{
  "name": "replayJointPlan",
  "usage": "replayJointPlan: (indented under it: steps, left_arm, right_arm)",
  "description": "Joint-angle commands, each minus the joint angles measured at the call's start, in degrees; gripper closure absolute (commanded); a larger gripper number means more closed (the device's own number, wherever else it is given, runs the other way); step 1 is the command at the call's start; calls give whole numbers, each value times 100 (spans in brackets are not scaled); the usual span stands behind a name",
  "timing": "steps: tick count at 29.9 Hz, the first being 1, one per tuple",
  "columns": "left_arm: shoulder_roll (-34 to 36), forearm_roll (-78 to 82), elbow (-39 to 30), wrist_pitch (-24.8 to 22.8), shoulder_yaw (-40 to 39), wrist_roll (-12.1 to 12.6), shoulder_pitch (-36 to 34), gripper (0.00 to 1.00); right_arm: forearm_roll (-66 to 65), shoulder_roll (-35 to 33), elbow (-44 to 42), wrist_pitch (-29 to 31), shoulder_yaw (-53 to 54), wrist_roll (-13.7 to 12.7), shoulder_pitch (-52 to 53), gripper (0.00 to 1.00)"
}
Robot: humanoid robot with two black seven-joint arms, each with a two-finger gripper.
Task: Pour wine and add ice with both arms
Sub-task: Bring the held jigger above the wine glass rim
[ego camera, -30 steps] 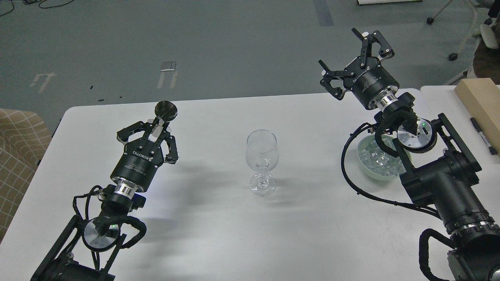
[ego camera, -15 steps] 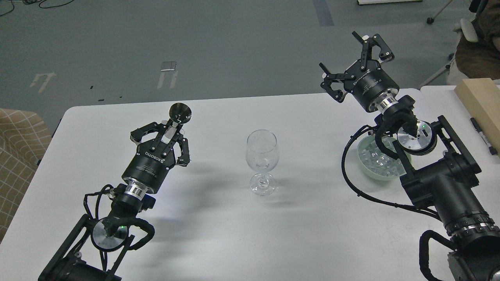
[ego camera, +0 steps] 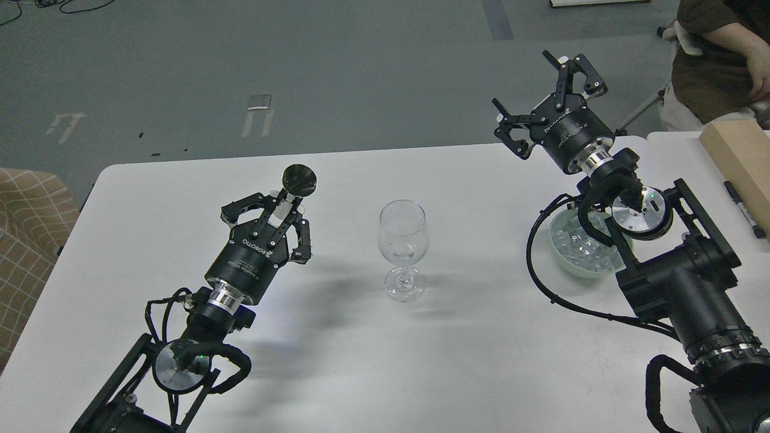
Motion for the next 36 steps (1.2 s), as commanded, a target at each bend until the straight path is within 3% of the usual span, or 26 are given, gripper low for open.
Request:
replayJointPlan:
  steps: [1,36]
  left_arm:
    - [0,-8,-40,31,73,12,-3,100]
    - [97,1,-339,268,355,127,-249,100]
  right_arm:
    - [0,0,-3,0,9,-2,2,0]
    - [0,0,-3,0,26,-2,-25,0]
